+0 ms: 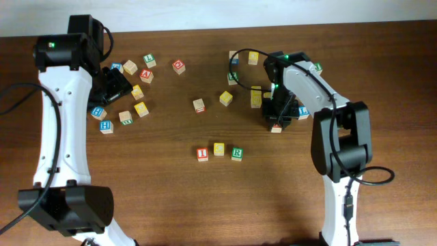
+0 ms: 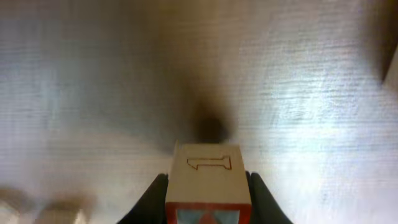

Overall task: Spell out ICRA
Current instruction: 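Place the red A block right of the R block, release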

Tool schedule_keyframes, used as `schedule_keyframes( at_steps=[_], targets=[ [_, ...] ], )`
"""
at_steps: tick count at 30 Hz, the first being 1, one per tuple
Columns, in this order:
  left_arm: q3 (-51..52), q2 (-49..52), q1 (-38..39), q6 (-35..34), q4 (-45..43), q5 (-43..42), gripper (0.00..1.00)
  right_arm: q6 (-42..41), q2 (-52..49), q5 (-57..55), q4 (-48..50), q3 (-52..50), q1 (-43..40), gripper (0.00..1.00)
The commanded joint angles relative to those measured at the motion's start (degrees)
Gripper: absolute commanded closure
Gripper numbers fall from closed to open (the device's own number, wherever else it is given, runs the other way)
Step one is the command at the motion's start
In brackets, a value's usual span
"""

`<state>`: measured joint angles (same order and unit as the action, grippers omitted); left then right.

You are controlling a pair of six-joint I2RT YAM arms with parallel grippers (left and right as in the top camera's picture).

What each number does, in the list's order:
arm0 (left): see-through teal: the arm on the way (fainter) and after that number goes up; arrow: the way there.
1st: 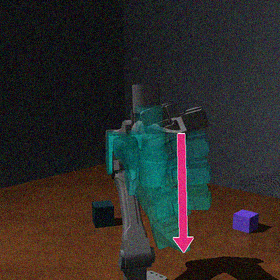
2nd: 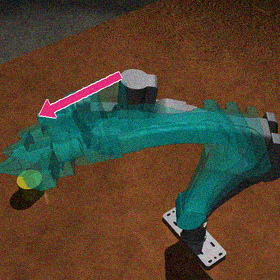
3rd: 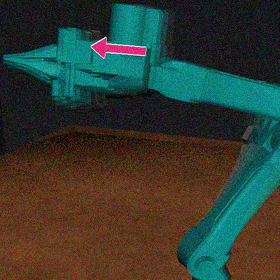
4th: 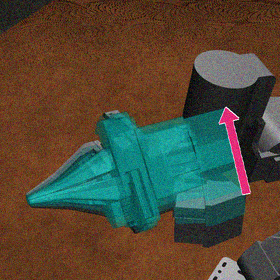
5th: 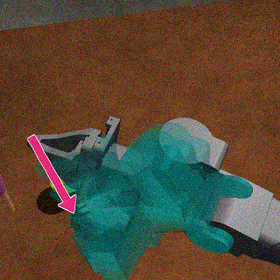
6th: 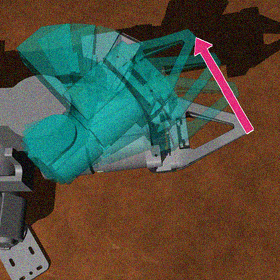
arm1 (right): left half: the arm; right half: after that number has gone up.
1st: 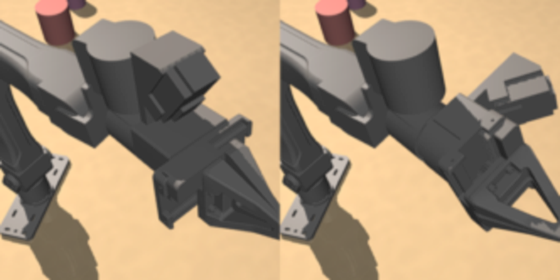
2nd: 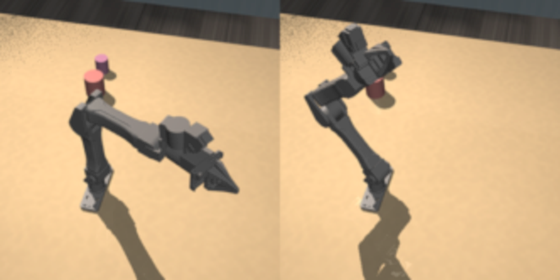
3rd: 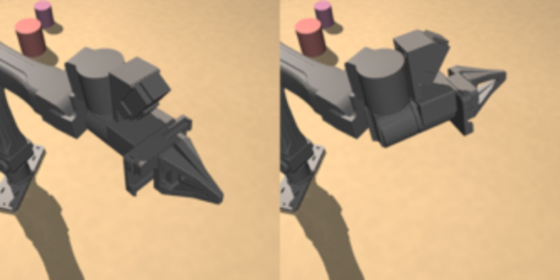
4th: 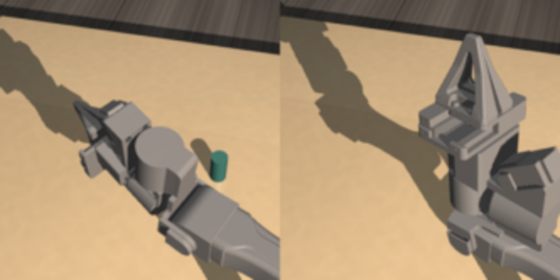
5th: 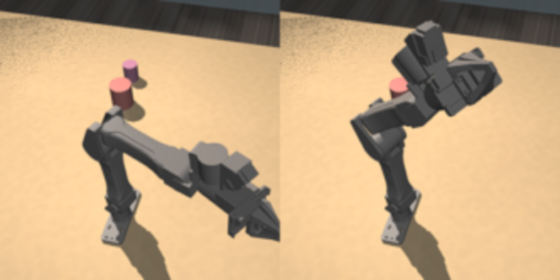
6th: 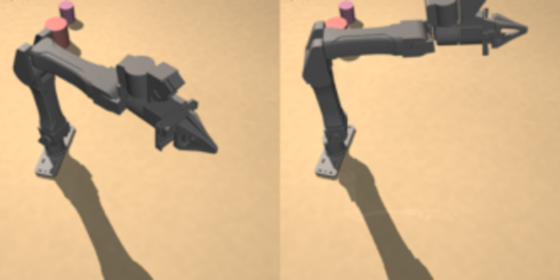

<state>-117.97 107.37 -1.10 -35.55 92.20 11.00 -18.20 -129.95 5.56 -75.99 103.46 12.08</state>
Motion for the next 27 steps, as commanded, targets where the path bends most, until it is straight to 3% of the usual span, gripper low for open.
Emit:
schedule_keyframes(
  at_steps=[1, 5, 10, 18, 19, 27],
  targets=[
    [0.07, 0.17, -0.2, 0.44, 0.07, 0.63, 0.01, 0.0, 3.72, 3.72, -4.28, 1.22, 0.55, 0.81],
    [0.07, 0.17, -0.2, 0.44, 0.07, 0.63, 0.01, -0.04, 3.69, 4.35, -7.13, -0.46, 6.32, 0.81],
    [0.07, 0.17, -0.2, 0.44, 0.07, 0.63, 0.01, -4.02, 3.69, 4.35, -2.27, -5.27, 12.04, 0.8],
    [0.07, 0.17, -0.2, 0.44, 0.07, 0.63, 0.01, -5.03, 3.63, 4.44, -0.96, -6.45, 12.98, 0.8],
    [0.07, 0.17, -0.2, 0.44, 0.07, 0.63, 0.01, -5.01, 3.5, 4.31, -0.44, -6.45, 13.03, 0.75],
    [0.07, 0.17, -0.2, 0.44, 0.07, 0.63, 0.01, -5.01, 3.48, 3.69, -0.07, -6.45, 13.03, 0.69]
  ],
)
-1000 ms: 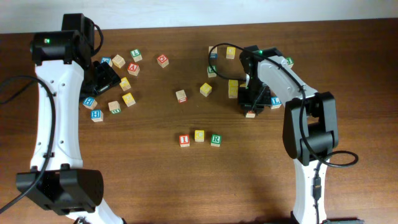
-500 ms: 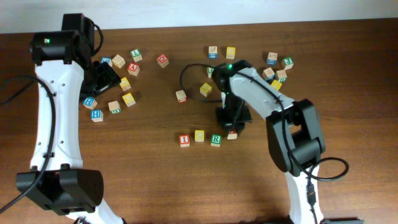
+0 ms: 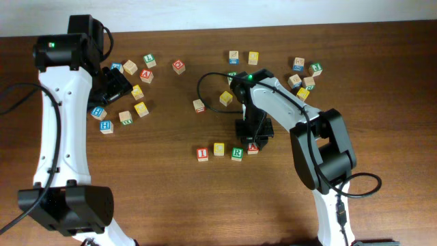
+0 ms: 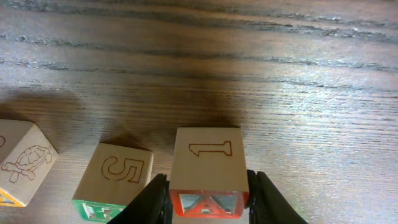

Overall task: Spell out ICRA
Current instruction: 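Place the red A block right of the R block, release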

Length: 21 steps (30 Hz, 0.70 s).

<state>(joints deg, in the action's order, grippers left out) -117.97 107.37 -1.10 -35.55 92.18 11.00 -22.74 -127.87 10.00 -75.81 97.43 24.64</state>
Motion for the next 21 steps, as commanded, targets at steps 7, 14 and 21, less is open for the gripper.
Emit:
schedule_keyframes(
  at_steps=[7, 14, 21],
  targets=[
    [0.07, 0.17, -0.2, 0.44, 0.09, 0.63, 0.01, -0.44, 1.53, -0.72, -1.49, 1.22, -0.57, 0.66],
    [0.07, 0.17, -0.2, 0.44, 0.09, 0.63, 0.01, 3.08, 4.28, -0.76, -10.88, 17.05, -3.78, 0.66],
    [0.07, 0.17, -0.2, 0.44, 0.09, 0.63, 0.01, 4.31, 20.83, -7.91, -17.16, 24.26, -4.52, 0.66]
  ],
)
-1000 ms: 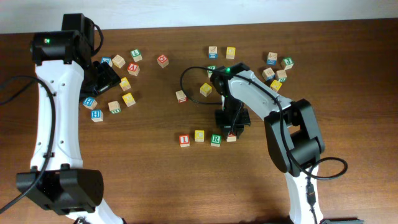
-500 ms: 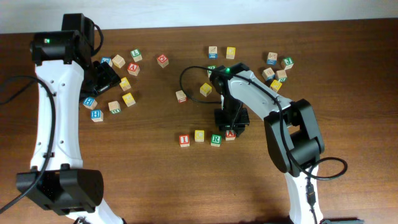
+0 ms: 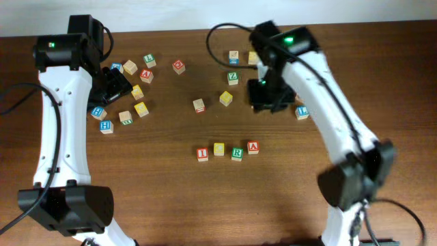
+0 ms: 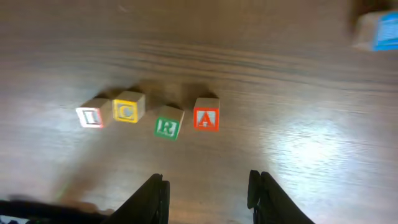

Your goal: Spell out ICRA

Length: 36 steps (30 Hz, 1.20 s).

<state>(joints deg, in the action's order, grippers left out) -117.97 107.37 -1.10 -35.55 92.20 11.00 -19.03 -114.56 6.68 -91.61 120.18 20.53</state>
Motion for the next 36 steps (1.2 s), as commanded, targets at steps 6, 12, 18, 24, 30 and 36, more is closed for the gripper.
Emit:
schedule_keyframes(
  at_steps=[6, 12, 18, 24, 30, 36],
  targets=[
    [0.07, 0.17, -0.2, 0.44, 0.07, 0.63, 0.01, -2.43, 22.12, -17.86, -5.73, 1.07, -5.88, 0.57],
    [0.07, 0.17, -0.2, 0.44, 0.07, 0.63, 0.01, 0.57, 22.8, -17.14, -4.81, -4.74, -23.28, 0.46],
    [0.07, 0.17, -0.2, 0.44, -1.7, -2.1, 0.01, 0.59, 21.2, -10.93, 0.66, -16.46, -28.79, 0.23],
    [1.64, 0.55, 4.87, 20.98, 4.57, -18.58, 0.21, 0.59, 21.18, -3.85, 9.44, -22.97, -28.74, 0.04],
    [10.6, -7.48, 13.92, 22.38, 4.55, -18.69, 0.24, 0.59, 21.18, -3.61, 16.61, -32.48, -28.74, 0.04],
    [27.12, -20.17, 14.82, 20.59, -0.02, -18.53, 0.25, 0.59, 21.18, 7.17, 21.84, -36.0, -28.39, 0.11]
  ],
)
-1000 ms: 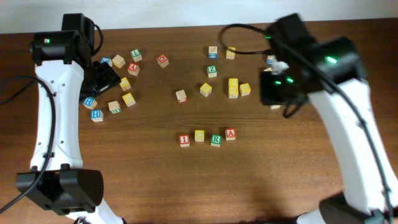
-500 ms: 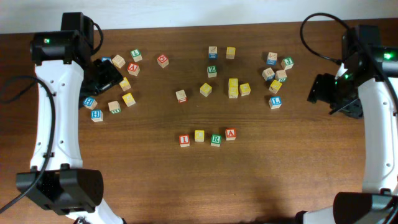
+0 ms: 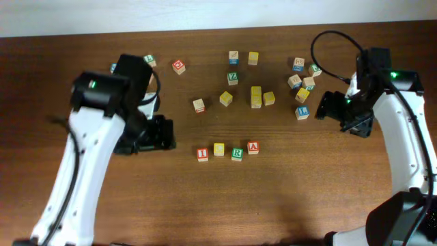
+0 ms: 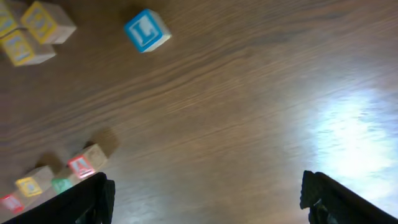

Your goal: Spell out ICRA

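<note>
Four blocks stand in a row on the brown table (image 3: 287,198): red I (image 3: 202,154), yellow C (image 3: 218,149), green R (image 3: 236,153) and red A (image 3: 253,147). The right wrist view shows the same row small at its lower left, with the A block (image 4: 81,165) nearest. My right gripper (image 4: 208,200) hangs wide open over bare wood at the table's right side (image 3: 329,106), holding nothing. My left gripper (image 3: 156,133) sits just left of the row; its jaws are not clear from above.
Loose blocks lie scattered behind the row, among them a yellow pair (image 3: 256,96) and a green Z block (image 3: 233,78). A cluster with a blue L block (image 4: 147,30) lies near the right gripper. A few blocks (image 3: 148,60) show behind the left arm.
My right gripper has gone from above the middle scattered blocks to the right side of the table, its jaws wider apart. The left arm has come from the far-left pile to just left of the row.
My right gripper first held the red A block over by the right-hand cluster. Then it had the block down at the right end of the row beside R. After that it was open and raised, with I, C, R, A standing alone. Now both arms have shifted.
</note>
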Tool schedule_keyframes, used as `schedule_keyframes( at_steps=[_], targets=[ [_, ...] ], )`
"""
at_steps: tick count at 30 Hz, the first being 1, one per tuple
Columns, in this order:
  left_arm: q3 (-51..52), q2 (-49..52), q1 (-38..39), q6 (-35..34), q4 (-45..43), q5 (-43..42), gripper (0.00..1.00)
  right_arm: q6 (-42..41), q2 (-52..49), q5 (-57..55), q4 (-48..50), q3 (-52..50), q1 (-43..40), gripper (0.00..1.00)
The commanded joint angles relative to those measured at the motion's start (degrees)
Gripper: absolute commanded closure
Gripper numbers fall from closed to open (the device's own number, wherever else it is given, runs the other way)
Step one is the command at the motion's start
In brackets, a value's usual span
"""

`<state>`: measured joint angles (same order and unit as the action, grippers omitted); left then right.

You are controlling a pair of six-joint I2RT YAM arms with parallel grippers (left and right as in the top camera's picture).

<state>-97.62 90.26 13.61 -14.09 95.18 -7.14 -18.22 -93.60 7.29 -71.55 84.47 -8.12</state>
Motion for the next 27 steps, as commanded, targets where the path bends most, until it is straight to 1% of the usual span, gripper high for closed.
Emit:
schedule_keyframes(
  at_steps=[1, 2, 3, 4, 5, 6, 7, 8, 9, 11, 13, 15, 17, 23, 27],
  targets=[
    [10.14, -3.48, 0.13, -3.61, -5.6, -0.39, 0.39, -0.2, 0.22, 6.43, 2.25, -0.31, 0.92, 0.11],
    [14.21, -3.45, 0.13, -7.61, -9.01, -0.39, 0.51, -0.22, 0.22, 6.01, 2.45, -0.31, 1.99, 0.16],
    [16.85, -3.43, 0.13, -9.6, -11.43, -0.42, 0.66, -0.2, 0.2, 5.95, 2.43, -0.31, 3.06, 0.28],
    [22.71, -3.43, 0.31, -12.96, -17.07, -0.66, 0.84, -0.22, 0.2, 5.01, 2.36, -0.33, 5.07, 0.38],
    [26.8, -3.28, 0.66, -13.81, -21.42, -0.68, 0.94, -0.22, 0.2, 3.17, 2.36, -0.33, 6.54, 0.44],
    [28.94, -3.15, 0.85, -13.84, -23.82, -0.66, 1.0, -0.26, 0.2, 1.01, 2.38, -0.39, 7.87, 0.48],
    [31.85, -2.99, 1.25, -13.94, -27.23, -0.63, 1.0, -0.76, 0.2, -1.49, 2.45, -0.7, 9.35, 0.55],
    [35.63, -2.99, 1.84, -13.94, -31.95, -0.61, 1.0, -2.25, 0.15, -3.41, 2.78, -1.42, 10.67, 0.69],
    [37.62, -2.95, 2.05, -13.97, -34.84, -0.61, 1.0, -2.23, 0.15, -3.43, 3.87, -2.67, 11.47, 0.82],
    [40.3, -2.95, 2.05, -15.96, -39.95, -0.61, 1.0, -3.15, -0.48, -3.26, 7.08, -6.25, 12.26, 0.96],
    [41.53, -2.95, 2.08, -16.33, -43.21, -0.66, 1.0, -4.72, -1.4, -1.46, 10.62, -10.27, 12.28, 0.96],
    [42.38, -2.95, 2.8, -16.33, -45.42, -0.61, 1.0, -4.57, -2.38, 2.6, 15.08, -13.94, 12.31, 0.96],
    [43.12, -2.14, 3.72, -16.33, -48.41, -0.59, 1.0, -4.59, -3.82, 3.93, 17.27, -15.65, 12.31, 0.96],
    [43.23, 6.4, 4.24, -16.31, -54.53, -0.59, 1.0, -4.76, -8.07, 3.91, 19.15, -16.44, 12.46, 0.96],
    [43.23, 8.92, 4.24, -16.31, -56.08, -1.01, 1.0, -4.79, -9.66, 4.13, 21.51, -16.44, 16.02, 0.96]
  ],
)
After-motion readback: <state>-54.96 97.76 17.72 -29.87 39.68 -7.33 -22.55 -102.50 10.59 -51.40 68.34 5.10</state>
